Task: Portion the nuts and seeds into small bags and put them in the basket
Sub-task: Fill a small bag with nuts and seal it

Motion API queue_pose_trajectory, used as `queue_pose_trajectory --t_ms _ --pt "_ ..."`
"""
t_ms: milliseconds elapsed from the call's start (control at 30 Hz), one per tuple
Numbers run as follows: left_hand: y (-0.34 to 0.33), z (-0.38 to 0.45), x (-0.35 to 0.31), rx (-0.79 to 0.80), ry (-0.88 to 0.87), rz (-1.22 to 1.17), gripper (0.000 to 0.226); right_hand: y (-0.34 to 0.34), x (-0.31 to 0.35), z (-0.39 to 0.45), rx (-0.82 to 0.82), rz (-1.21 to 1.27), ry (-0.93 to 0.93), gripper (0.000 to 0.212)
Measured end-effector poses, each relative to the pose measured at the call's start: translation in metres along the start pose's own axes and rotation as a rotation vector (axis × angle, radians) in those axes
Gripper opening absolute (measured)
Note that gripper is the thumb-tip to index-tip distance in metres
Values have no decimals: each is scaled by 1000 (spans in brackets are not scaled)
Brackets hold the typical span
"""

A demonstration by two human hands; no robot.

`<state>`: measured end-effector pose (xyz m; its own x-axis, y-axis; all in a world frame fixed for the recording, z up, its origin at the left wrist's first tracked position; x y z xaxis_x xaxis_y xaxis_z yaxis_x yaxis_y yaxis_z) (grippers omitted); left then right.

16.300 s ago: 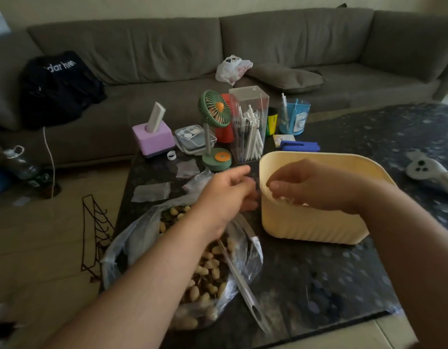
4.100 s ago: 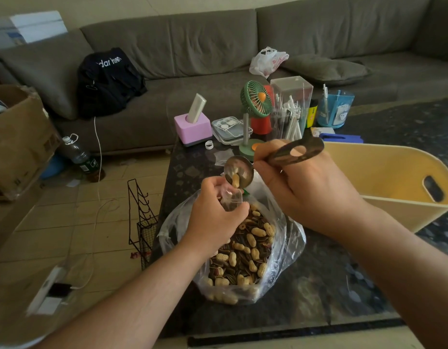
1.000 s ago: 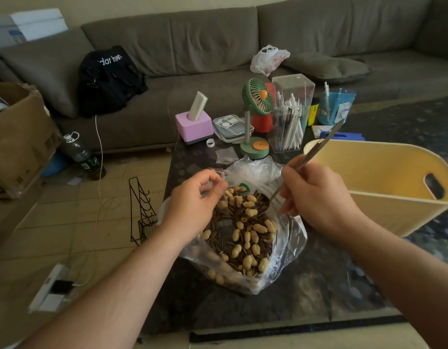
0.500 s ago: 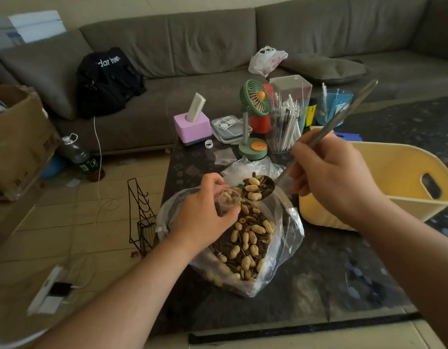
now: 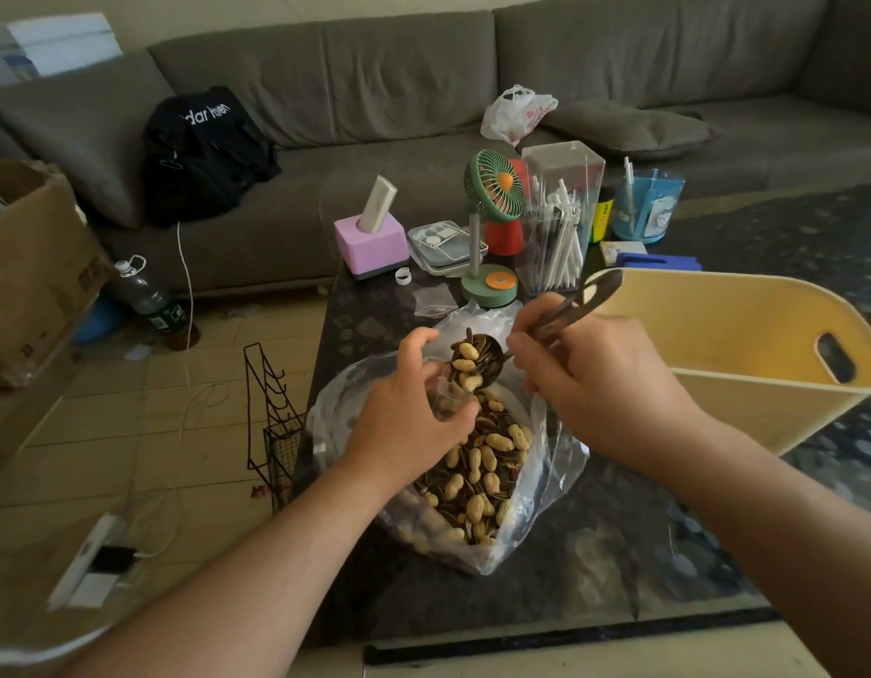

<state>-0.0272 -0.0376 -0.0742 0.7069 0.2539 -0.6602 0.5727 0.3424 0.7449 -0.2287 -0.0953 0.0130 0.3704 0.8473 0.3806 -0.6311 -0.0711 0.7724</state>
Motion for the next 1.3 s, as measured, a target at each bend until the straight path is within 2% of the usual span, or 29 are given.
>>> queue_pose_trajectory --t_ms 100,167,267,400,567,867,1067,1200,1300 --pt "-2 1 1 -1 16 -44 84 -3 -2 -1 41 -69 104 24" --pt "-4 0 2 2 27 -52 87 -5 -4 -2 39 -67 144 19" --pt "-10 0 4 -2 40 -41 90 -9 -6 -3 26 -64 162 36" --pt "-12 2 5 -46 52 -64 80 -6 -2 -5 55 -32 140 14" --pt "-12 3 5 -78 41 -98 75 -3 -1 -7 65 -26 253 24" --pt "-14 1 2 -86 65 -117 84 -7 0 -8 41 -11 228 26" --pt "-14 3 3 -121 59 -124 79 0 4 -8 86 -13 288 31" --pt "-13 3 2 -135 52 -120 78 0 4 -7 110 -79 348 18" --pt "-13 3 1 -143 44 -117 78 1 3 -6 98 -63 354 30"
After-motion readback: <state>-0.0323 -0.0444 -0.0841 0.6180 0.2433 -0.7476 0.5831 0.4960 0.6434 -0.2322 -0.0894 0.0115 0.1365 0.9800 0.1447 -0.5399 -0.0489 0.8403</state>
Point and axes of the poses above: each hand's wrist, its own z-axis towards the middle knuckle, its own y-axis out of the back of the hand, x = y × z, the point moved 1 cm from there along z, towards the middle knuckle, and after that the axes turned 12 degrees about y, right-handed, at the moved point
